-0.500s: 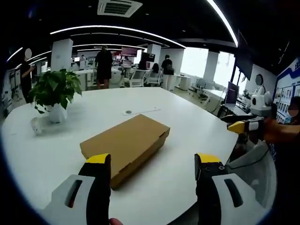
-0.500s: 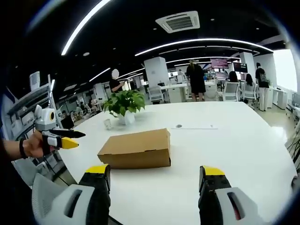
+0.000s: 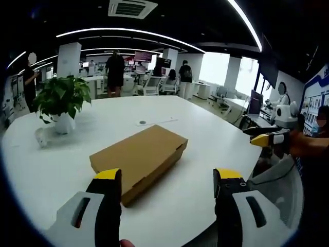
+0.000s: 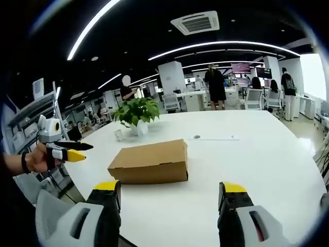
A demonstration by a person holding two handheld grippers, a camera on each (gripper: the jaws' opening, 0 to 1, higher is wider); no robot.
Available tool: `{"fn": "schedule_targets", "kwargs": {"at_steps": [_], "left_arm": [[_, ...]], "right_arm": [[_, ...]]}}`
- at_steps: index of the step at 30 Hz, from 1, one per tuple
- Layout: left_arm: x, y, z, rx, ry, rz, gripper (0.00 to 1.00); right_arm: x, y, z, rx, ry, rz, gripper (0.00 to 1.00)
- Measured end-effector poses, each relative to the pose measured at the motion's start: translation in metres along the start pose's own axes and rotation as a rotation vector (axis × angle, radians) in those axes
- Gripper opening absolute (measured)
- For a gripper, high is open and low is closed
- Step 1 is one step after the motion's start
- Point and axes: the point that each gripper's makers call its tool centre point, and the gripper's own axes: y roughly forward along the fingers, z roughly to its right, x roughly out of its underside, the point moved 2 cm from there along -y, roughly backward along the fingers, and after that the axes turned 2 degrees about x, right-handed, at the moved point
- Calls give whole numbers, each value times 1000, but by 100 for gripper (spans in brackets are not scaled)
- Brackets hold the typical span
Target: Operate the shoe box by opening the lid, removing the specified soft item, and placing it in the target area until the item is outside and the box remains undamaged.
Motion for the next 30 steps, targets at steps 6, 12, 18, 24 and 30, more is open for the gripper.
{"fn": "schedule_targets", "kwargs": {"at_steps": [6,12,18,24,30], "left_arm": [[2,-1,0,1,1,-5,75],[4,-1,0,4,3,-10,75],[4,-2,-1,1,2,-14,75],[6,-2,-2,0,0,-18,75],[7,-2,-6,-7,-6,-20,74]], "right_arm": [[3,2,0,-5,-3,-10,77],[3,5,0,-6,9,-5,77],[1,9,-4,-16,6,-5,77],[1,13,-6,-26,-2,-13,77],[1,16,-6,-31,-10,-24,77]]}}
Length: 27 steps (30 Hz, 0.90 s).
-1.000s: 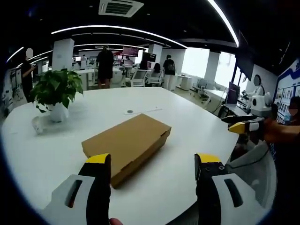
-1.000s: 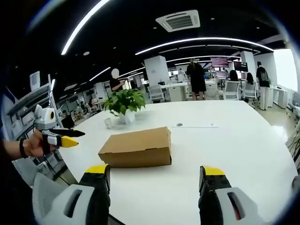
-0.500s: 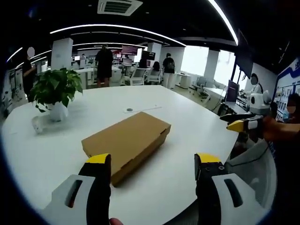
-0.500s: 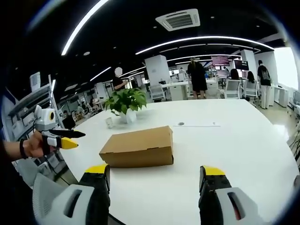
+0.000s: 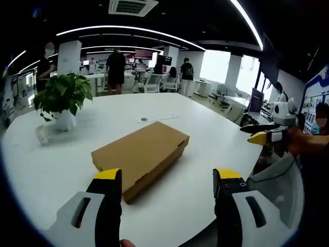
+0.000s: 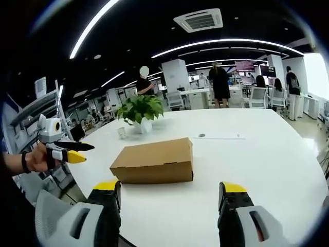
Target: Operate the shoe box by opening the lid, removing the specified soft item, and placing it in the target area until the item is outside and the box remains undamaged.
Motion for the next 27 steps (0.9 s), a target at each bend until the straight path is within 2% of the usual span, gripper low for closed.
{"fn": "schedule_targets", "kwargs": {"at_steps": [14,27], "left_arm": [[7,1,-12,-20,-15,-16,74],[17,10,-37,-56,-31,-44,74]], "right_arm": [[1,13,2,-10,-6,-24,76],[-7,48,4,-43,-19,-41,72]]}}
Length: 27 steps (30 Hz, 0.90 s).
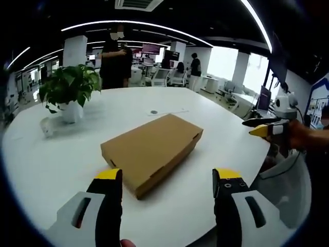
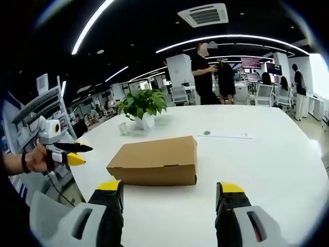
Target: Operate the shoe box by opening the lid, removing the specified soft item, and placing it in the target area until the item is outside and the box remains undamaged.
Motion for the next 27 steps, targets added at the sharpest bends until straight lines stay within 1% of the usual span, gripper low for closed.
{"fn": "schedule_targets", "kwargs": {"at_steps": [5,8,11,14,21,22,23,24,27], "left_arm": [[3,7,-9,-9,-17,-9,73],[4,12,-15,-9,-21,-17,74],[5,17,-23,-20,-24,-24,73],[5,22,-34,-34,-33,-29,73],[10,37,-55,-54,-63,-48,73],[11,39,-58,-61,-63,-54,72],[12,41,-61,-67,-64,-57,72],[13,44,-63,-70,-67,-61,72],[18,51,-65,-71,-87,-72,72]], "right_arm": [[-4,19,0,-20,-12,-15,71],[-4,33,3,-31,-9,-23,70],[-6,45,3,-41,-2,-28,70],[-6,62,10,-50,-1,-37,69],[-9,95,8,-79,7,-67,67],[-9,98,10,-79,15,-70,67],[-10,103,11,-82,53,-68,67],[-11,106,12,-86,69,-66,67],[-13,116,19,-80,77,-74,66]]}}
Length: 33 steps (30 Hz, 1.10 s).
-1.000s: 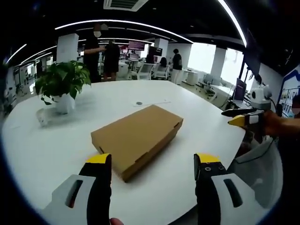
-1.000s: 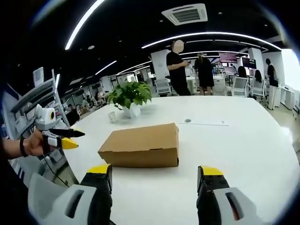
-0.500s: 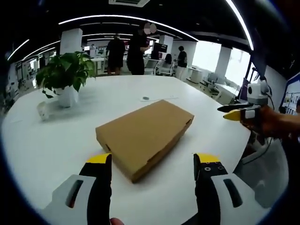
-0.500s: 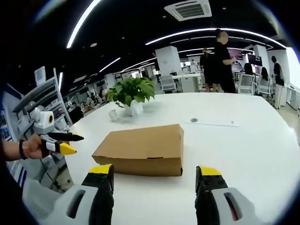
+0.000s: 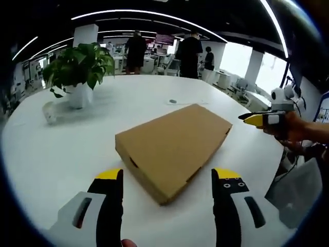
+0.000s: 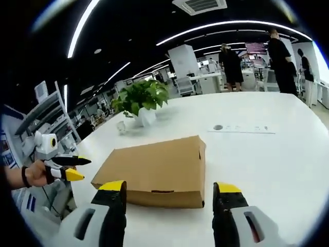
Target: Operate the shoe box by opening the lid, removing the specified soft item, and placing it in the target area until the item is outside and the box remains undamaged.
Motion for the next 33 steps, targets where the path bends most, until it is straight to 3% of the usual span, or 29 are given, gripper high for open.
{"fn": "schedule_targets", "kwargs": {"at_steps": [8,13,17,23,30,33], "left_arm": [[9,16,-3,6,-48,-21,72],[18,24,-1,19,-51,-46,72],[23,28,0,24,-35,-71,72],[26,33,2,28,-18,-82,67],[28,35,4,29,-13,-79,61],[30,34,5,11,28,-88,60]], "right_arm": [[1,21,19,21,65,-30,60],[14,33,19,7,144,-55,54],[24,39,19,15,140,-91,52],[25,42,15,4,163,-78,38],[24,42,17,50,188,-36,34],[26,40,14,71,207,-33,33]]}}
